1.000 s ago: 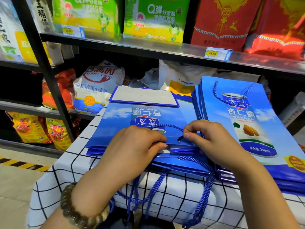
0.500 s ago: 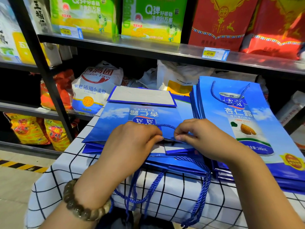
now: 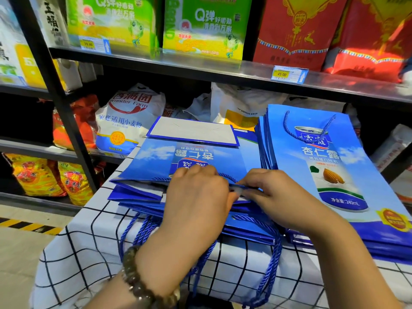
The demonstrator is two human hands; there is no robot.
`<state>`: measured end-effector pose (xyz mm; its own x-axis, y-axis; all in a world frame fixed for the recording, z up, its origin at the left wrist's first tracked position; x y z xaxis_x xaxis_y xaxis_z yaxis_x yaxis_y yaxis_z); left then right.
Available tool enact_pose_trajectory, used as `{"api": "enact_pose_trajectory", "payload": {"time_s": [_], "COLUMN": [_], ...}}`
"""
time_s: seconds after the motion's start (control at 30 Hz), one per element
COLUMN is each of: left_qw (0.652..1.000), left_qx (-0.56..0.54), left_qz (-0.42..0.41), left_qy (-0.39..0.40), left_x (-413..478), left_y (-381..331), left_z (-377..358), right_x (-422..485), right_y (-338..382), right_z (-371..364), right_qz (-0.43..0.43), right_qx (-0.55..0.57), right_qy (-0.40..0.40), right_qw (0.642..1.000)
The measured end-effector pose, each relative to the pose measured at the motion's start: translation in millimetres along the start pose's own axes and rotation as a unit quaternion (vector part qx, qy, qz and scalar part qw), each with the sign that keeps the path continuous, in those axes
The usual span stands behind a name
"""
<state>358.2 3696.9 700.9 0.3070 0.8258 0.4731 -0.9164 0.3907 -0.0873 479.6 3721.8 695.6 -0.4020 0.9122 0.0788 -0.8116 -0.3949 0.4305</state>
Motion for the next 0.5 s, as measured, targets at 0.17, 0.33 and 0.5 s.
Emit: {"api": "enact_pose_trajectory", "payload": {"time_s": [0.17,0.33,0.5], "left_qw": [0.998,0.999,0.998], "left_qx": [0.026,-0.004,-0.043], "left_qz": [0.005,-0.049,-0.047], "left_qy": [0.054,-0.004,0.003], "left_x": [2,-1,-9], "left_y": [-11,-7,1], "left_z": [-1,-6,-1], "right_x": [-3,-7,-13], "right_y": [7,4,-2], "right_z": [0,4,6], "right_qz": [-0.001,-0.021,-0.046], "right_qx": [-0.018,-0.018,0.018], "right_qy": [-0.027,-0.098,-0.130], "right_qw": [0.999,0.995,0.990]}}
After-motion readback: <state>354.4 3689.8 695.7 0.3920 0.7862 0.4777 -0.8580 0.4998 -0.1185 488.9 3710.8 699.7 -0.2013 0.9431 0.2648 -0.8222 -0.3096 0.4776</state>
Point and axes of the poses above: each hand's wrist, its own x-axis towards the middle knuckle, its own z-axis out of the back of the hand, y = z × x, the point moved 5 cm from there along x, towards the middle knuckle, and after that the axes turned 3 degrees about -z, right-handed, at the moved point
